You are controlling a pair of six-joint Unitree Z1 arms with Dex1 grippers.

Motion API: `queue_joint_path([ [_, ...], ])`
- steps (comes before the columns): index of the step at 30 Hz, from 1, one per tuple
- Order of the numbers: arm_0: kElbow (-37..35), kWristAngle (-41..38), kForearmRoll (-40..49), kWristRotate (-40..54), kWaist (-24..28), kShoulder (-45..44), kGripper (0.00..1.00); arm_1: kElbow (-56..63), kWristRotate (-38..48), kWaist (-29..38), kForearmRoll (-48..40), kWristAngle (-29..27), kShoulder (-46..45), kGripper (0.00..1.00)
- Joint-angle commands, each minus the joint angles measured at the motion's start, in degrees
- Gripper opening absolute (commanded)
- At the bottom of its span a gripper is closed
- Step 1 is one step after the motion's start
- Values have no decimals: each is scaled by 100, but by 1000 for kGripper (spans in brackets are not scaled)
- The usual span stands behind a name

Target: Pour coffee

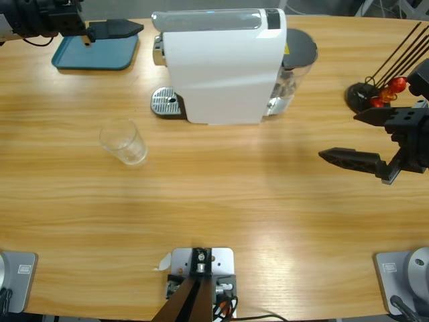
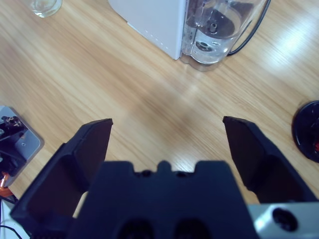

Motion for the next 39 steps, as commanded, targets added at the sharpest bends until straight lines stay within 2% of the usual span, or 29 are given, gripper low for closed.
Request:
queue_joint_path([
  [1, -126, -32, -113, -67, -145, 434, 913, 106, 30, 50, 19, -101, 0, 991],
  [25, -478, -46, 105, -272, -289, -2, 895, 99, 21, 50, 19, -99, 26, 987],
  [39, -942, -49, 861, -227, -289, -442, 895, 98, 12, 50, 19, -99, 9, 987],
])
